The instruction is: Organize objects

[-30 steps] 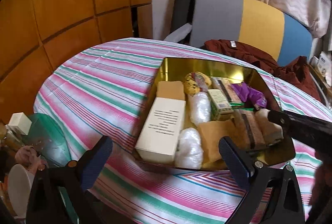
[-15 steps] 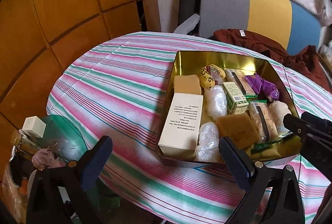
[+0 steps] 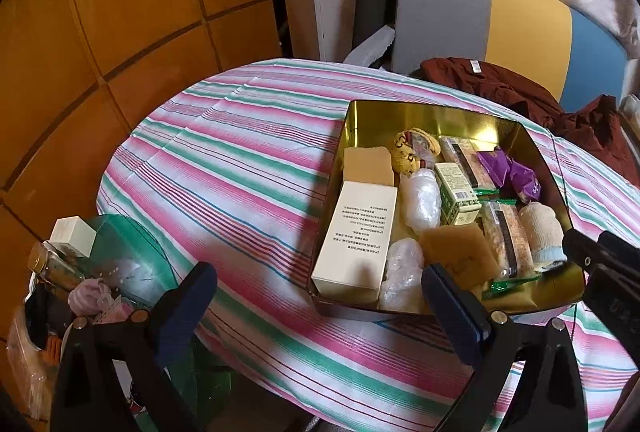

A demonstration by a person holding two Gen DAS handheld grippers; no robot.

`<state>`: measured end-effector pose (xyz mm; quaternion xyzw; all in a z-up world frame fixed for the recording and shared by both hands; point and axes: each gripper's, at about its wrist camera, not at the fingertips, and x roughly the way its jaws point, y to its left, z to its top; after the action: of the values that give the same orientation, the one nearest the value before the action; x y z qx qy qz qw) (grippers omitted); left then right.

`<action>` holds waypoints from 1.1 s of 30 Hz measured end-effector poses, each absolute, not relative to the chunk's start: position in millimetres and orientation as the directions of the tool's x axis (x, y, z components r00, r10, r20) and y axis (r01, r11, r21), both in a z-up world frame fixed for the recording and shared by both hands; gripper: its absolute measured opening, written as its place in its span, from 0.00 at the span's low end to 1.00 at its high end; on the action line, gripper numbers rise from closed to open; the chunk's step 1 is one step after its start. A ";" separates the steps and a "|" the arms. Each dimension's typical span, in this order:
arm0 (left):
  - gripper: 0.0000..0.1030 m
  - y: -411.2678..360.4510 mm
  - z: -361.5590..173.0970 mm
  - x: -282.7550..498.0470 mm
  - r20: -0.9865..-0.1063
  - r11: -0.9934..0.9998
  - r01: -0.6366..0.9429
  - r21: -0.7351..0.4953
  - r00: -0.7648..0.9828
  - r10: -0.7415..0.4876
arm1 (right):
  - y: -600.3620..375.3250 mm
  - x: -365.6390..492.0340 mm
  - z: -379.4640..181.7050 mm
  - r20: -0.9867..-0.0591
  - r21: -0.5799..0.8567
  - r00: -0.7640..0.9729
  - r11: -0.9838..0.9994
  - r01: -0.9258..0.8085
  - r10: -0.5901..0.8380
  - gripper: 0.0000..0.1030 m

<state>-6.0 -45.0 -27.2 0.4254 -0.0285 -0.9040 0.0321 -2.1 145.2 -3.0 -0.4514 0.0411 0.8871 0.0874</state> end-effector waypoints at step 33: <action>1.00 -42.8 -35.2 -29.9 -0.813 -1.000 0.025 0.015 -0.582 -0.027 | 144.5 -0.7 -6.9 -0.806 0.007 -0.580 -0.977 -0.213 0.120 0.47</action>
<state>-29.9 -42.8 -35.2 0.4571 -0.0010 -0.8893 0.0145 -0.7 144.6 -6.9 -0.4486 0.0515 0.8873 0.0939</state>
